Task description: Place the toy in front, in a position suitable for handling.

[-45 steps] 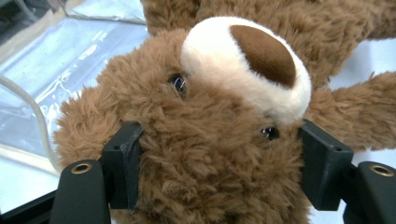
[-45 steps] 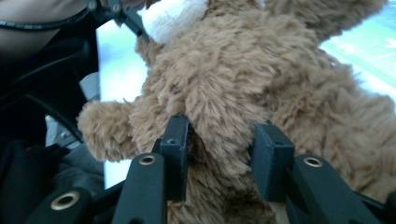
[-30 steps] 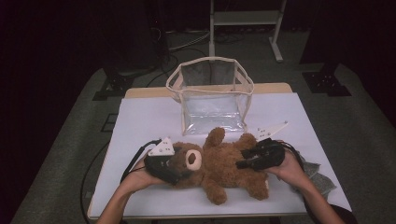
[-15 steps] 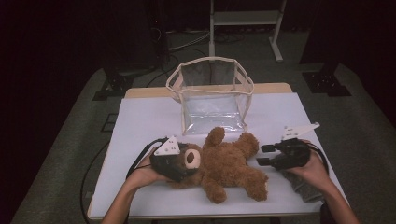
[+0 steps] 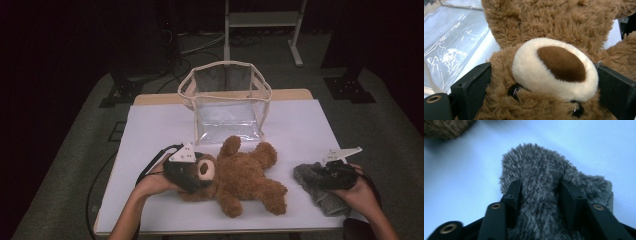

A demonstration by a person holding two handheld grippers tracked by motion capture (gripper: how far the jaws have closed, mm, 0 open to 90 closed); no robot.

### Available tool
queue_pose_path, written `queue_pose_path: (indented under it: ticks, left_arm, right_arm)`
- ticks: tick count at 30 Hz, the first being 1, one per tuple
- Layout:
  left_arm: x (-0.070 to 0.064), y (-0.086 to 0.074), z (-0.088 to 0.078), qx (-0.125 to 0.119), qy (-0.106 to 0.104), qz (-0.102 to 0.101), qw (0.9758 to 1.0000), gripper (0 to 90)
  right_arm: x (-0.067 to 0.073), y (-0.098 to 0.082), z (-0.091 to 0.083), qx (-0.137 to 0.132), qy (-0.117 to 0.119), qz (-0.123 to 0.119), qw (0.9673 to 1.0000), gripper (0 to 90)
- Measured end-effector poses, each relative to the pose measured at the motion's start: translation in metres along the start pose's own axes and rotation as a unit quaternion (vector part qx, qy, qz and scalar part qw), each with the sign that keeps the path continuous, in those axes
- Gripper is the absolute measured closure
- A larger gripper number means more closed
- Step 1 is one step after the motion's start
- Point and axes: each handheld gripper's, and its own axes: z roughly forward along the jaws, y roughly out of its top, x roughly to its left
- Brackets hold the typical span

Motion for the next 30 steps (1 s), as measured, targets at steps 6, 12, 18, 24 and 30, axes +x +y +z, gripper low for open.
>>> queue_pose_path:
  ticks: [6, 12, 18, 24, 30]
  left_arm:
    - [-0.002, -0.002, 0.0, -0.004, 0.009, -0.001, 1.0, 6.3]
    - [-0.002, -0.003, 0.0, -0.007, 0.01, 0.0, 0.9999, 6.3]
    - [-0.002, -0.003, 0.001, -0.01, 0.011, 0.0, 0.9999, 6.4]
    - [-0.004, -0.004, 0.0, -0.015, 0.019, 0.003, 0.9997, 6.9]
    - [-0.002, -0.008, 0.0, -0.022, 0.021, -0.005, 0.9995, 7.0]
  right_arm:
    - [0.003, -0.003, -0.002, -0.012, -0.016, 0.001, 0.9998, 72.0]
    - [0.01, 0.014, -0.012, -0.042, 0.051, 0.012, 0.9977, 75.9]
    - [0.047, 0.072, -0.026, -0.124, 0.145, -0.04, 0.9808, 75.4]
    - [0.103, 0.127, -0.004, -0.141, 0.202, -0.124, 0.9613, 74.9]
    - [0.132, 0.133, 0.028, -0.135, 0.221, -0.152, 0.9538, 73.7]
